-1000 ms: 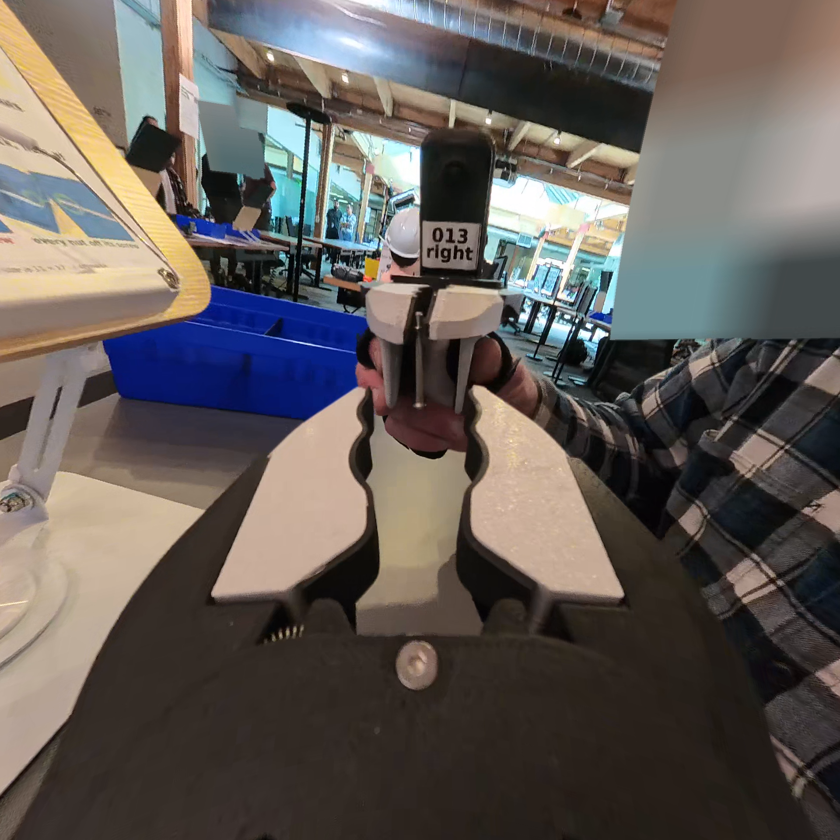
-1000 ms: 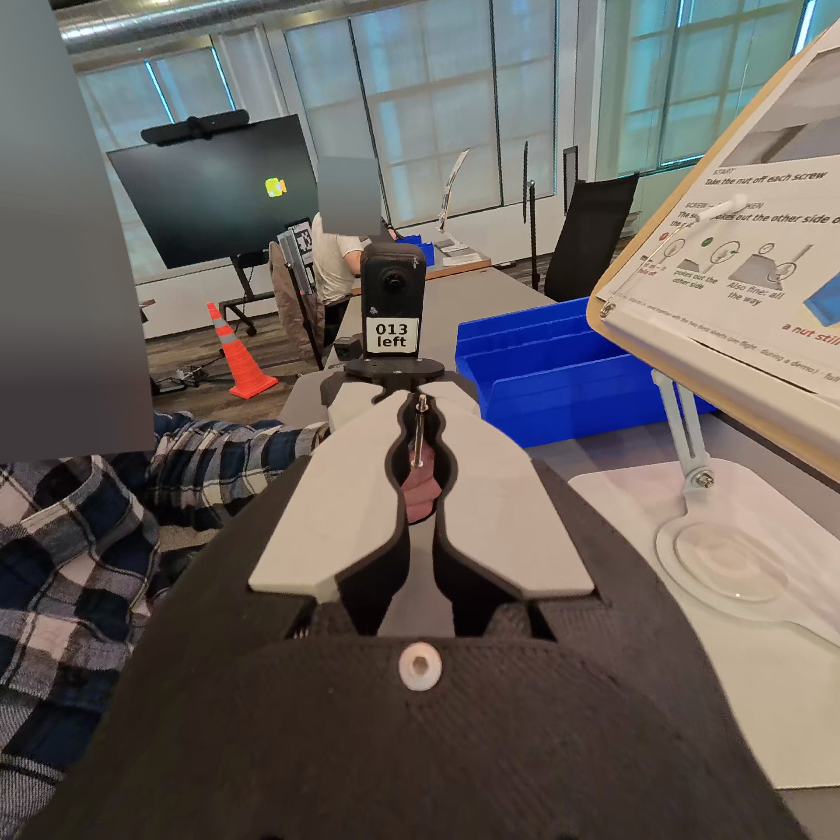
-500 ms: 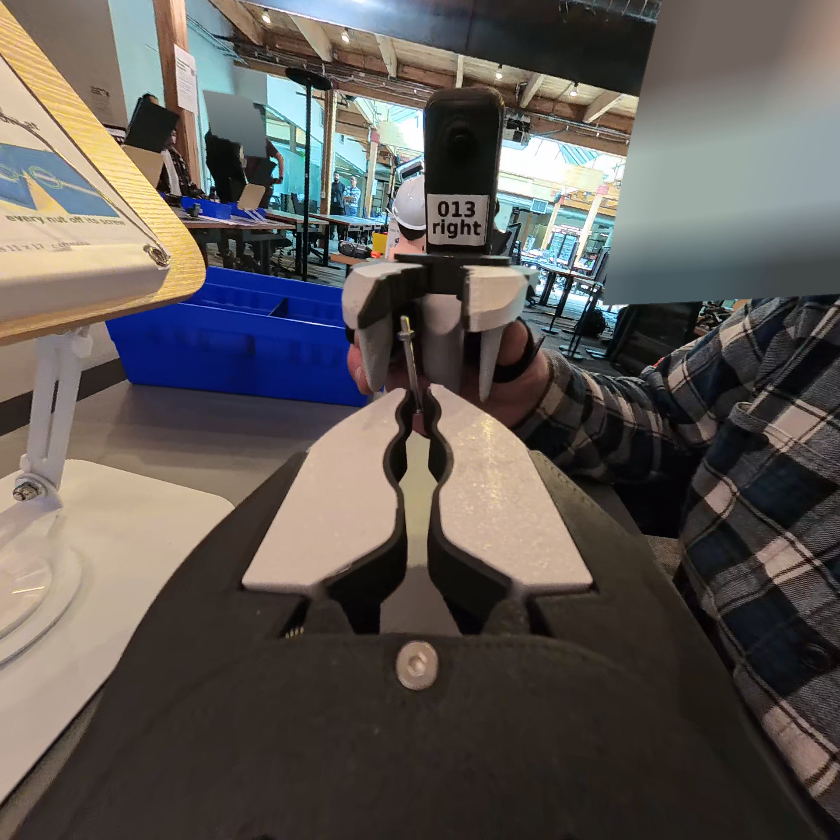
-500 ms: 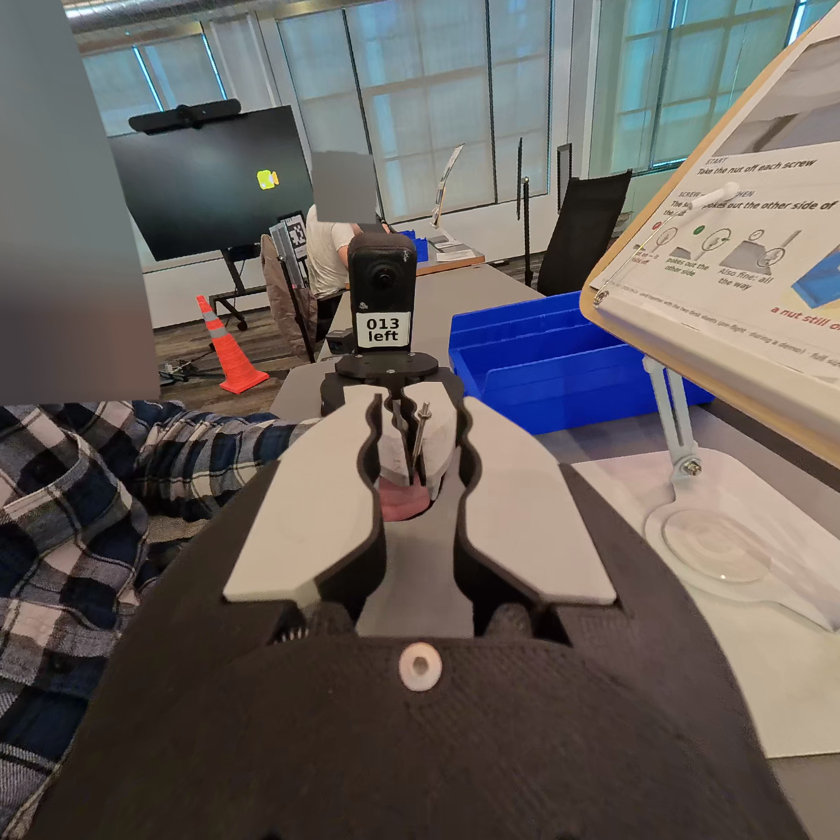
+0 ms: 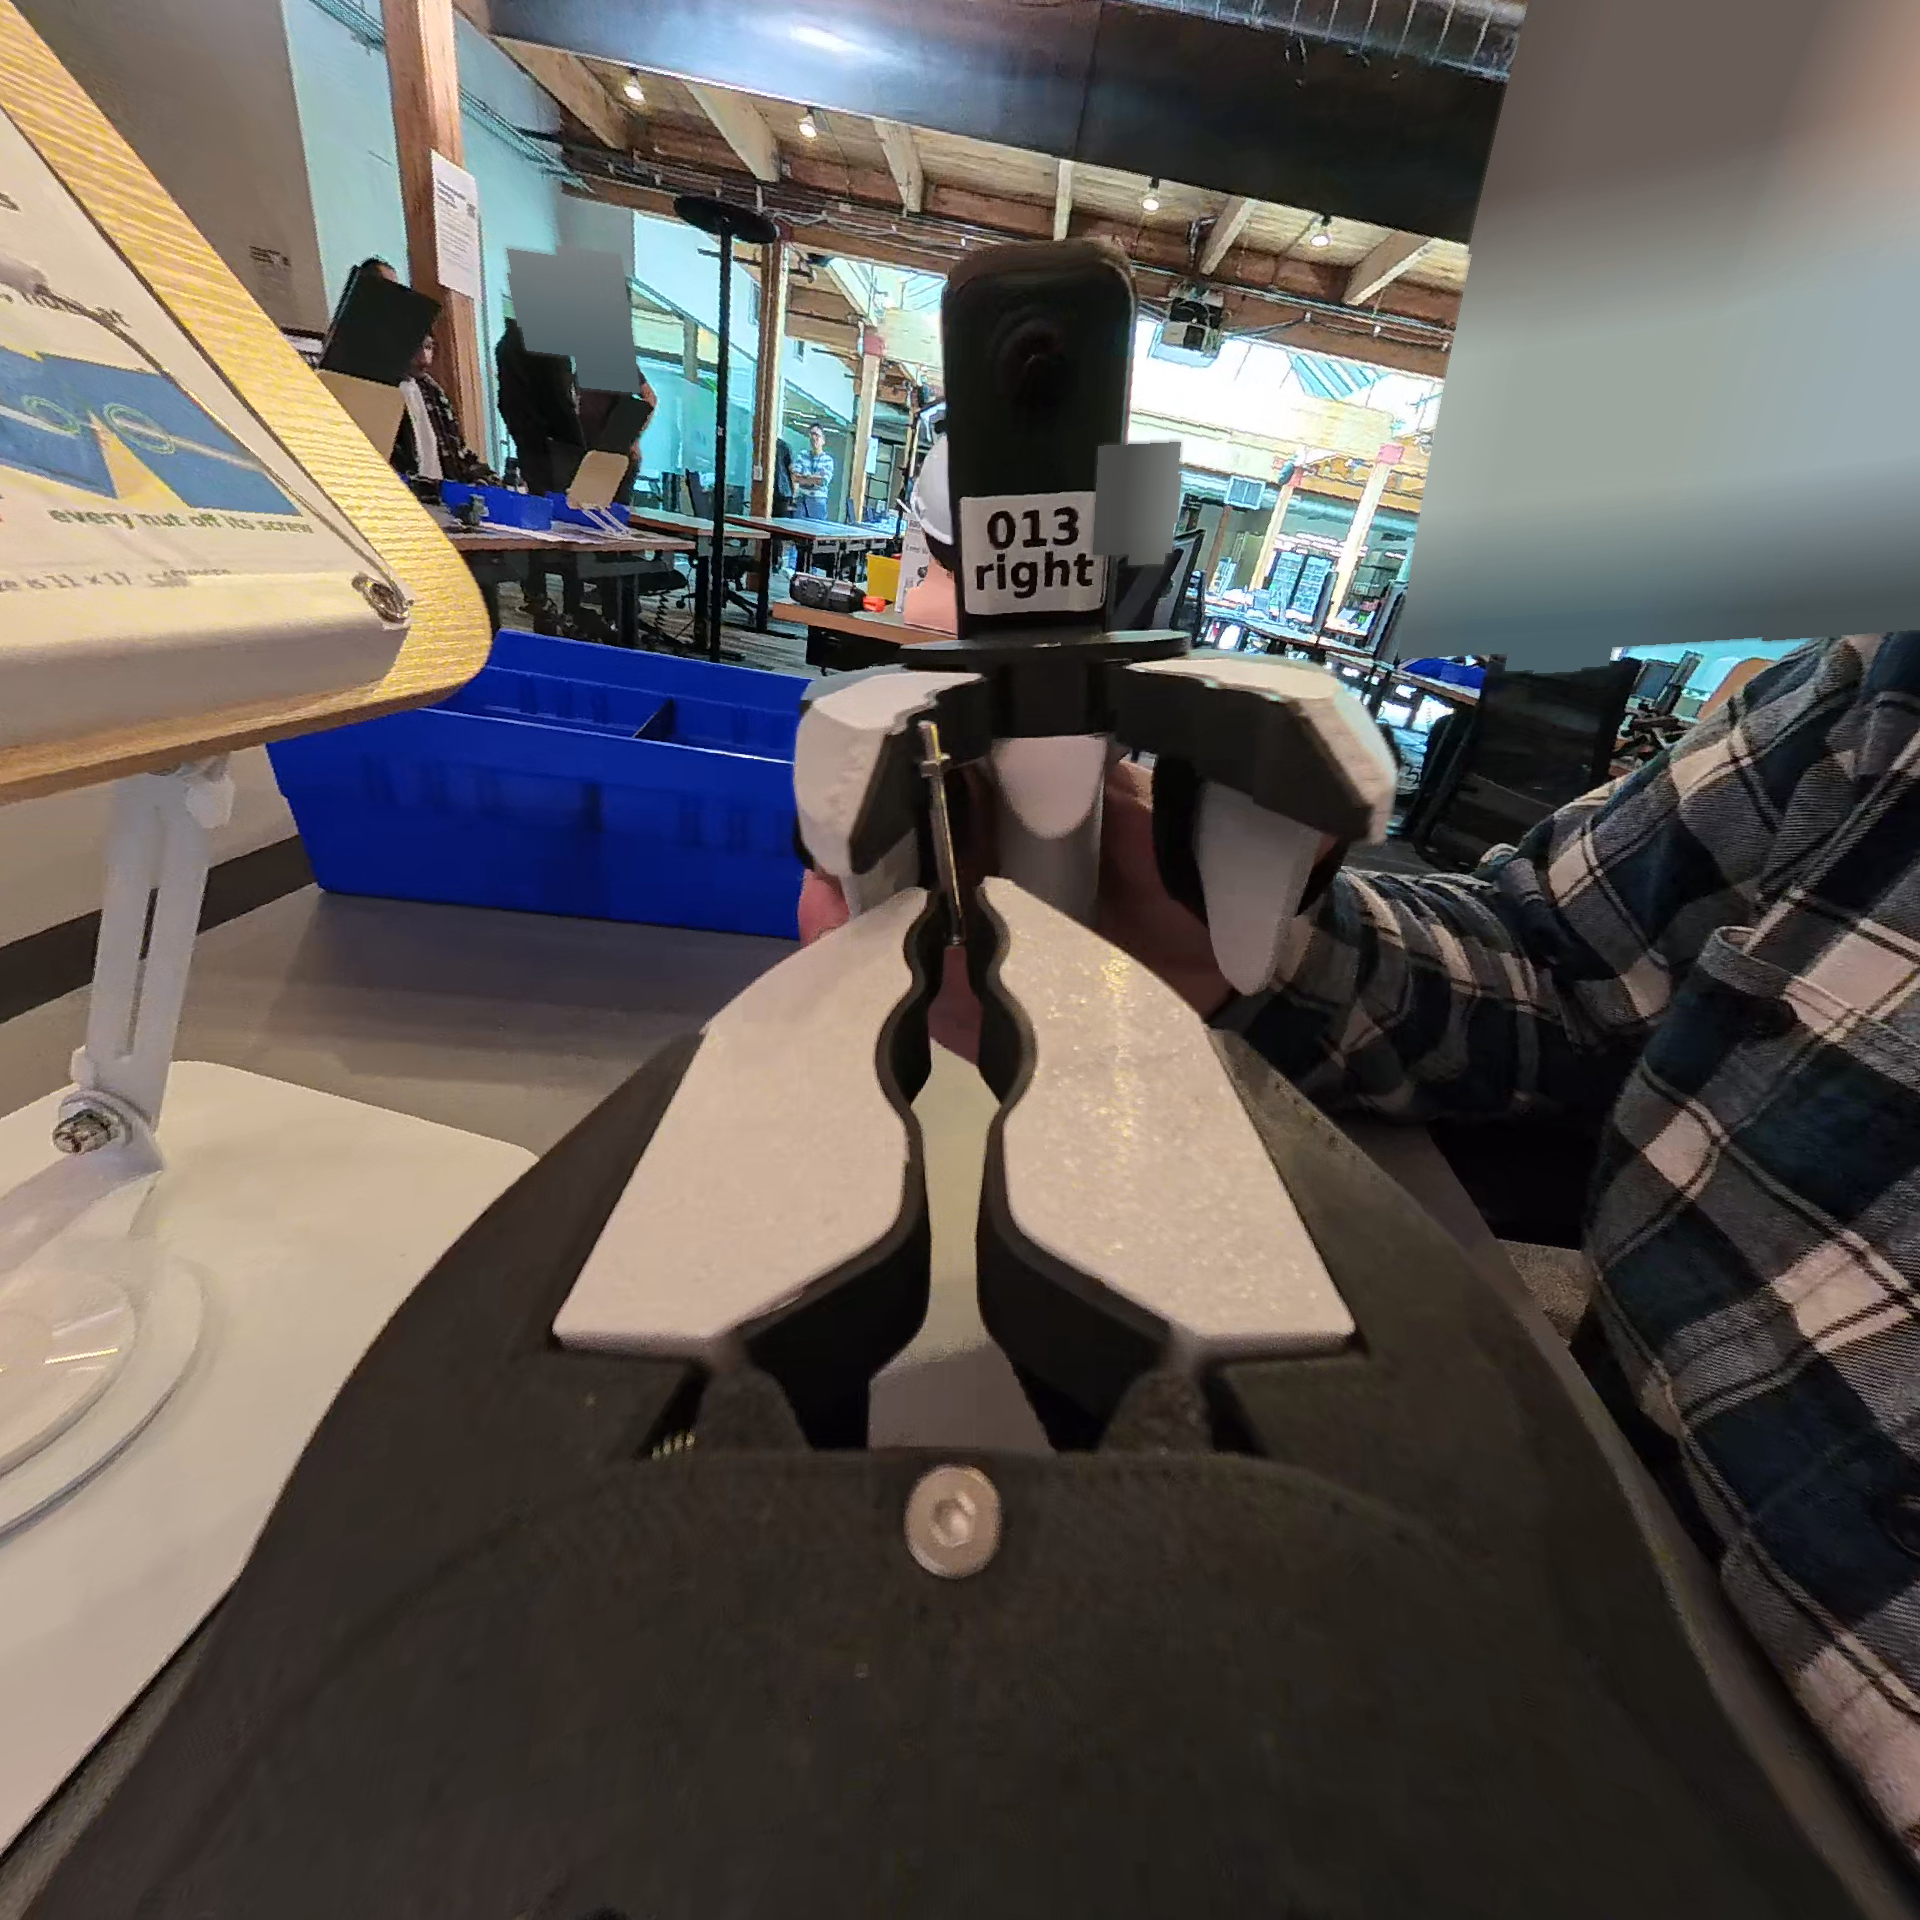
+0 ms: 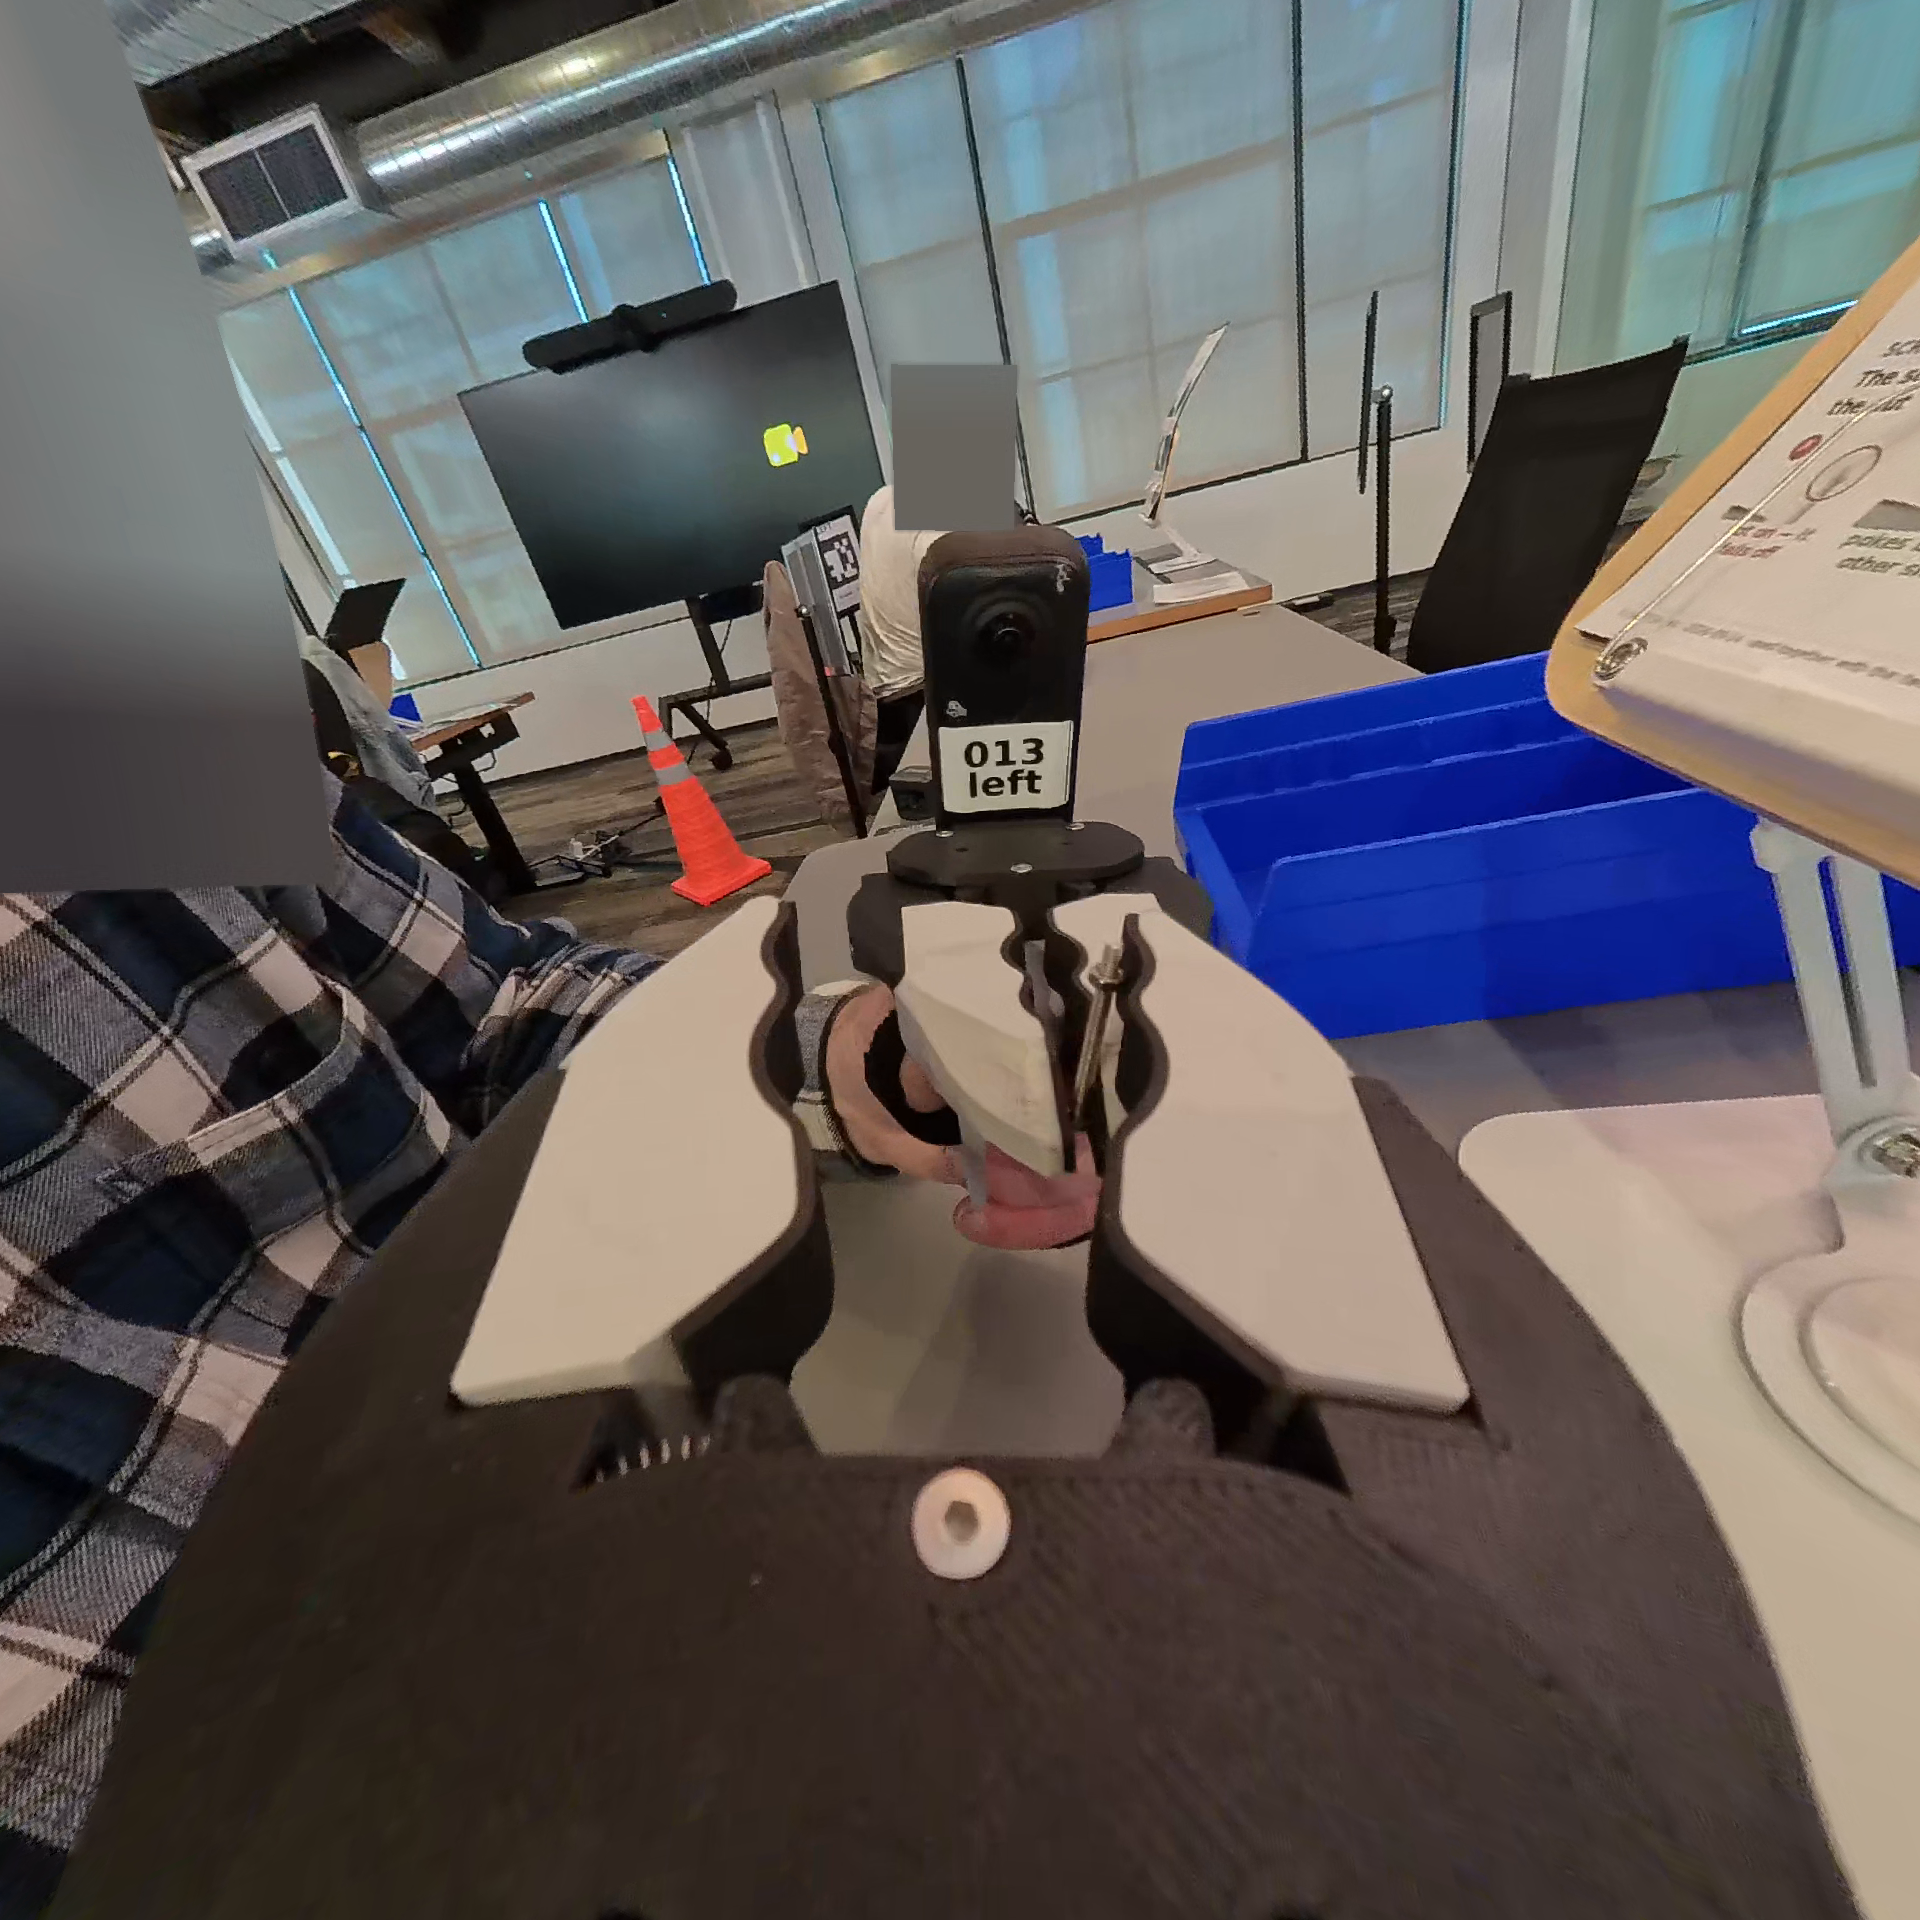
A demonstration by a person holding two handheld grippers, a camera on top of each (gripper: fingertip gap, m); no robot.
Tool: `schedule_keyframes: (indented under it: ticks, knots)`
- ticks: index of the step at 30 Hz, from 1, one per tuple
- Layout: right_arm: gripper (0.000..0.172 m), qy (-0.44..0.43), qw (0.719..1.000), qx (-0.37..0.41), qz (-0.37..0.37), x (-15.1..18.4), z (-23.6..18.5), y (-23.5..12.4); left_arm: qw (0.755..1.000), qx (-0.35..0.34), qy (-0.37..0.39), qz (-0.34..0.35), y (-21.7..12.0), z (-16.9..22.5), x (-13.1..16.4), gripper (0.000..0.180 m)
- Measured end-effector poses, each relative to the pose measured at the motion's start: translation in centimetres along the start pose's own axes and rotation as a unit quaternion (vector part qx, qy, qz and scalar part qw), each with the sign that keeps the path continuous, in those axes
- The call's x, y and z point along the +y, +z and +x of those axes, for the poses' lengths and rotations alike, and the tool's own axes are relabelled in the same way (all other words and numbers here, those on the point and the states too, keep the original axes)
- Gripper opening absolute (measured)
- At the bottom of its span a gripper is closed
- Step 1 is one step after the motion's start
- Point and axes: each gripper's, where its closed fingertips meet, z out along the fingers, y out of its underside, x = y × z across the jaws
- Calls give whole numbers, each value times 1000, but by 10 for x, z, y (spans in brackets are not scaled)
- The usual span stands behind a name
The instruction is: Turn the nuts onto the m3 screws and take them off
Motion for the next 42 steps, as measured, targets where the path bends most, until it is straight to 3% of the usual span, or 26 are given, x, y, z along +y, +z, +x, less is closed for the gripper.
schedule_keyframes:
  ticks: [1,15,32,42]
  knots:
    - [60,0,1000,1,0,0,0,0,1000,-4,1,2,0,-1,0,3]
    - [57,-10,999,34,0,-4,8,-15,1000,-8,-3,8,-3,-4,-2,3]
    - [55,-21,999,10,-31,4,1,-1,1000,7,-3,-12,5,2,5,3]
    - [53,-28,996,82,-23,-2,31,-8,1000,24,14,-5,6,13,1,3]
